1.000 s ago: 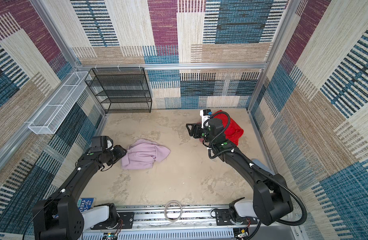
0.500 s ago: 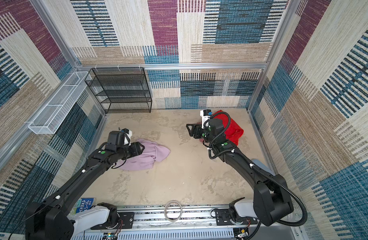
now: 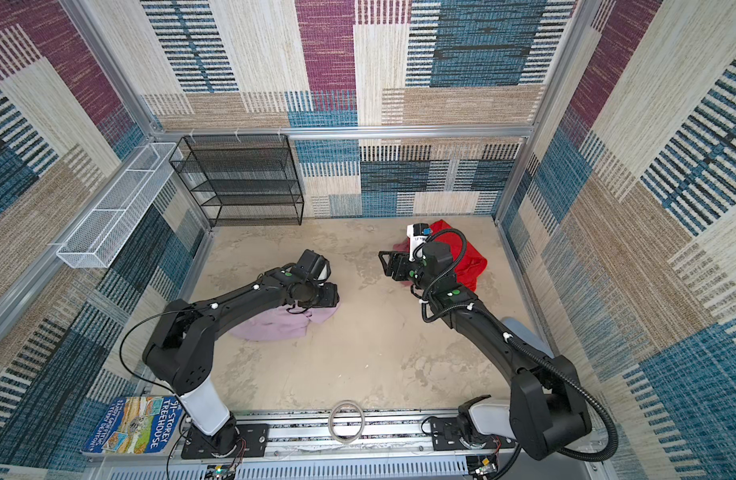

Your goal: Pick out a specific cloth from the pile

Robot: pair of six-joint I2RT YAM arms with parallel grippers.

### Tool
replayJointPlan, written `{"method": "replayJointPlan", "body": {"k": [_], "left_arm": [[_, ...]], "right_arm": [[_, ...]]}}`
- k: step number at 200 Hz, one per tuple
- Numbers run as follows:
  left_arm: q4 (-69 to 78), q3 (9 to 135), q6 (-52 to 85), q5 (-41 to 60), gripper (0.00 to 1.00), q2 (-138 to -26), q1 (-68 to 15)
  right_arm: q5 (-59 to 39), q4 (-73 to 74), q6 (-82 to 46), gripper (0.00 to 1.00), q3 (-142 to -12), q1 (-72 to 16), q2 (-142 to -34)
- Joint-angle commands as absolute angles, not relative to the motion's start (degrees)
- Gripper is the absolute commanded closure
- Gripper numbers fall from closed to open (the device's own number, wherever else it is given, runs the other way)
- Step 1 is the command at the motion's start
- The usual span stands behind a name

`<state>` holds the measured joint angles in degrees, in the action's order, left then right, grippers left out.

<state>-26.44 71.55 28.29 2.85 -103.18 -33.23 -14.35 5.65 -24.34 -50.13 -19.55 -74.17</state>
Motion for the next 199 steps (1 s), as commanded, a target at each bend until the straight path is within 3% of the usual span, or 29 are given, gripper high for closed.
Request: {"method": "replayJointPlan", "body": {"k": [1, 66, 104, 125, 135, 199], "left_arm": [[-27.6, 73.0, 28.6, 0.9, 0.36, -105.7, -33.6], [-29.4, 77.4, 28.4, -2.0, 0.42, -113.3, -34.9], [-32.5, 79.4, 27.8, -5.3, 0.57, -117.0, -35.8], [-35.0, 80.5, 27.7, -6.5, 0.9, -118.7, -35.9], [-35.1, 80.4, 27.7, -6.4, 1.0, -118.8, -35.9], [-33.1, 79.6, 27.9, -2.1, 1.0, -107.4, -35.9]], "right_arm": [[-14.6, 6.1, -24.8, 0.27, -49.6, -18.9, -73.5], [-15.9, 5.5, -24.9, 0.27, -48.9, -17.2, -73.1], [-16.2, 5.4, -25.0, 0.27, -48.5, -16.3, -72.6], [-16.4, 5.4, -25.0, 0.27, -48.5, -15.9, -72.7], [-16.5, 5.4, -25.1, 0.27, -48.4, -15.7, -72.7], [-16.8, 5.8, -25.4, 0.27, -48.6, -15.2, -73.1]]}}
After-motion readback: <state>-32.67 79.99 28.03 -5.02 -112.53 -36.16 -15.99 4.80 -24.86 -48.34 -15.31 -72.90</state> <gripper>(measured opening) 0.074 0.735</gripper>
